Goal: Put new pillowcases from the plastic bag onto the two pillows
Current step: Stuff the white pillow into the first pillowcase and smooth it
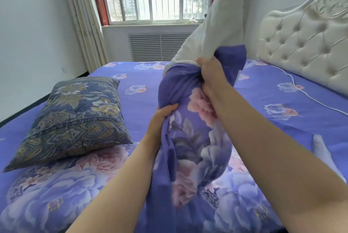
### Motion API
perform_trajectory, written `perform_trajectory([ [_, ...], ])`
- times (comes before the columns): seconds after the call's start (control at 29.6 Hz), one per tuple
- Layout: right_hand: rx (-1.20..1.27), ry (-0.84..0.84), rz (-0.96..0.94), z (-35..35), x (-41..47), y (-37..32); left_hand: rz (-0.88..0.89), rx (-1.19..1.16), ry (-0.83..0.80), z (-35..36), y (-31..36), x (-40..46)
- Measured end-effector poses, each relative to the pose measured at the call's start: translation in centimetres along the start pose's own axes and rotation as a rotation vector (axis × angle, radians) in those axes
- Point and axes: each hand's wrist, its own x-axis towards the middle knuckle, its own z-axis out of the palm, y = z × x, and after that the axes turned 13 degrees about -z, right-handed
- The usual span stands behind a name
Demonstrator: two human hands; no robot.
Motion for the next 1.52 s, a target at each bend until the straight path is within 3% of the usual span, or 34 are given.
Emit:
perform_trajectory([
  [0.07,-0.083,-0.167,-0.020,2.9,2.0,0.5,-0.032,-0.018,0.061,-1.1,0.1,1.0],
  [0.13,-0.248,-0.412,-0.028,5.1,3.0,1.9,0.042,-0.032,0.207,-2.4,-0.4,1.7],
  [0.2,-0.329,-0.605,0.051,6.1,3.0,4.4,0.032,-0.121,0.268,-4.6,-2.1,2.2],
  [0.34,-0.744,-0.626,0.068,1.5,1.1,10.1,-0.199,-0.286,0.291,-10.8,-5.5,2.4],
  [0.51,-1.139,-0.568,0.346,-11.5,-2.3,15.3,-0.398,-0.046,0.617,-18.8,-8.4,2.8],
  [0.57,-1.063,-0.436,0.580,-15.3,-4.3,15.7,-0.445,0.113,0.729,-19.3,-8.1,3.9],
  [0.67,-0.607,-0.375,0.996,-18.5,-7.4,16.0,-0.458,0.395,0.842,-19.0,-7.0,5.3],
  [0.78,-0.451,-0.310,1.089,-20.0,-9.8,16.1,-0.475,0.465,0.690,-18.8,-7.3,5.4],
  [0.88,-0.373,-0.367,1.167,-21.7,-11.2,15.3,-0.592,0.510,0.583,-19.6,-8.2,3.2],
  [1.05,-0.337,-0.407,1.115,-23.8,-13.0,13.4,-0.698,0.413,0.598,-19.6,-9.9,-1.3],
  [1.15,-0.249,-0.443,1.030,-22.8,-14.1,11.8,-0.580,0.274,0.495,-17.8,-11.2,-3.0],
  [1.25,-0.046,-0.391,0.901,-20.9,-14.7,9.9,-0.415,0.281,0.445,-16.0,-11.6,-4.4],
  [1.42,-0.251,-0.509,0.779,-20.4,-15.4,6.5,-0.287,0.354,0.426,-15.8,-9.0,-6.3],
  [1.52,-0.249,-0.320,0.818,-22.5,-14.7,4.8,-0.342,0.479,0.544,-17.5,-7.7,-7.5],
])
